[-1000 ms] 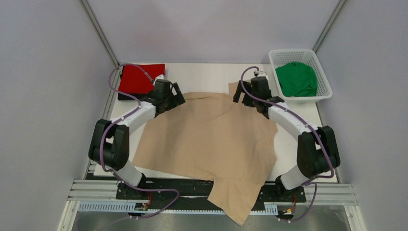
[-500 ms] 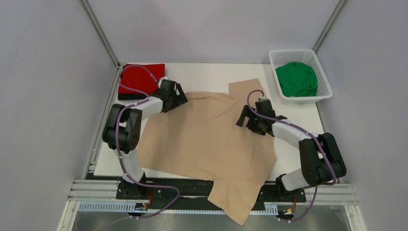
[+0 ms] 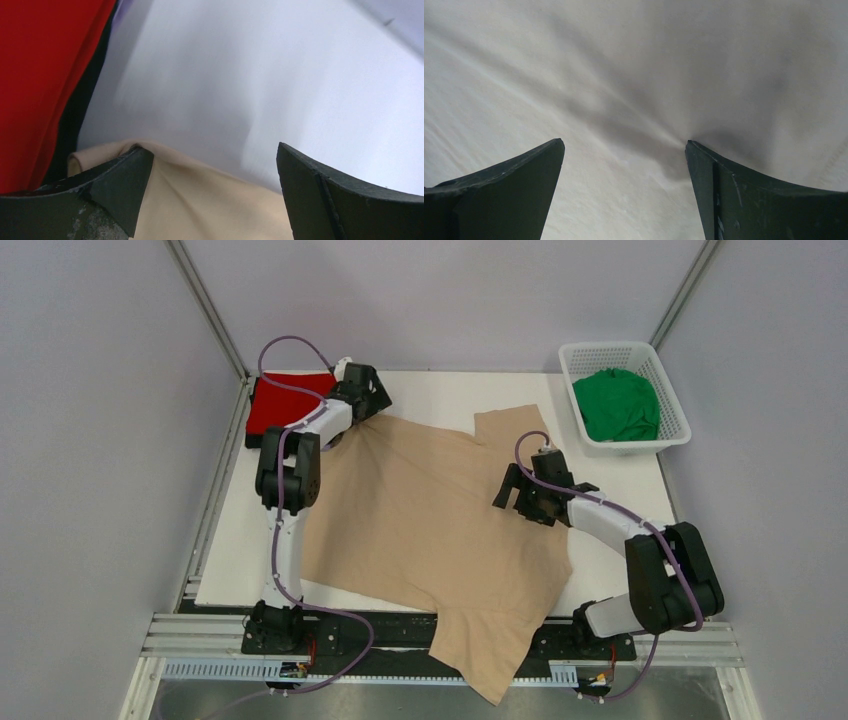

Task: Fold and stack the t-shirts
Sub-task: Flatten out the tshirt

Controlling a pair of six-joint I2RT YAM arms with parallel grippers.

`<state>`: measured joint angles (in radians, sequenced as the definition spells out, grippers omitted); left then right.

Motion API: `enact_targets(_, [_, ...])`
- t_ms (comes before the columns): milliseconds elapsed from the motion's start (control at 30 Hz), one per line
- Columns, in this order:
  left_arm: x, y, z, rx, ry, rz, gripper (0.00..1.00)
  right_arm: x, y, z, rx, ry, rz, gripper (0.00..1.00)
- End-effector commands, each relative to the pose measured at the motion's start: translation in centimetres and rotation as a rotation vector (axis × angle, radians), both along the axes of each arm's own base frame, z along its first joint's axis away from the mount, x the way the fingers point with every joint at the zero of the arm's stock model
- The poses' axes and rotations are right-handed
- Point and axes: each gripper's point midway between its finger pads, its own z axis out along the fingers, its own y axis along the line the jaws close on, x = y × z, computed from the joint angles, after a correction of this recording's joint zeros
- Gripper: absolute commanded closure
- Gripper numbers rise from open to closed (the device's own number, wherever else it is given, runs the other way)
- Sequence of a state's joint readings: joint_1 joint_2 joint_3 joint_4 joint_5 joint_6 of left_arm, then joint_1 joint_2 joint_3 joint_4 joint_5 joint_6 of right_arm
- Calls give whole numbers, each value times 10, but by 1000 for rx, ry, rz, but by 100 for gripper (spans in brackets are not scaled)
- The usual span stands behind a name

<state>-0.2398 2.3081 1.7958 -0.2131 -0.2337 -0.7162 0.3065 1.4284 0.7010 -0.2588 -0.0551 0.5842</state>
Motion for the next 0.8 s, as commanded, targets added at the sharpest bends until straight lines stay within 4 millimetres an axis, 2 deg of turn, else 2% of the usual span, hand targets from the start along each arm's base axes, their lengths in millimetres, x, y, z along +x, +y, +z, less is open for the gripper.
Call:
enact_targets(0, [53,14,34,36,-98,-10,0,-5,-11,6,-39,1,-8,0])
enact_targets(33, [65,13,47,51,-128,-25,0,-5,-12,7,-40,-1,-10,0])
enact_targets(100, [77,12,65,69,-164,-46,0,-4,-14,10,-44,-11,-15,0])
enact_targets(133, [79,11,72,74,-176,-51,0,-4,-14,12,-46,-18,-15,0])
enact_targets(167, [81,10,87,86,-203,-68,0,-3,-15,15,-49,-25,-17,0])
enact_targets(233, [80,10,110,99,-236,-89,0,-1,-17,22,-50,-44,-21,0])
enact_targets(333, [60,-1,134,67,-226,-169,0,2,-20,33,-58,-74,-35,0])
enact_targets(367, [47,-2,142,55,-217,-188,0,3,-23,36,-71,-83,-49,0])
enact_targets(400, [33,-8,168,31,-241,-217,0,4,-24,40,-71,-91,-56,0])
enact_targets(433, [17,-8,147,24,-180,-228,0,4,-24,43,-69,-95,-62,0])
enact_targets(467, [-6,-9,145,15,-151,-244,0,4,-25,46,-66,-99,-72,0])
enact_targets(500, [-19,-10,146,6,-141,-247,0,5,-25,48,-64,-102,-76,0])
enact_targets(533, [-46,-12,145,-3,-120,-267,0,5,-25,49,-65,-98,-80,0])
enact_targets(567, [-59,-14,144,-8,-108,-276,0,6,-25,49,-69,-95,-81,0])
enact_targets(600, [-87,-18,135,-11,-80,-296,0,7,-27,49,-77,-88,-82,0])
enact_targets(633, [-99,-20,131,-14,-66,-304,0,8,-28,48,-88,-70,-86,0])
enact_targets(667, [-125,-23,119,-14,-30,-325,0,10,-29,47,-95,-55,-95,0])
enact_targets(700, [-137,-28,113,-13,-12,-343,0,11,-30,44,-102,-32,-108,0])
enact_targets(733, [-158,-30,100,-30,31,-363,0,11,-31,40,-110,-6,-121,0])
enact_targets(767, [-169,-33,93,-36,52,-379,0,11,-32,35,-118,16,-132,0])
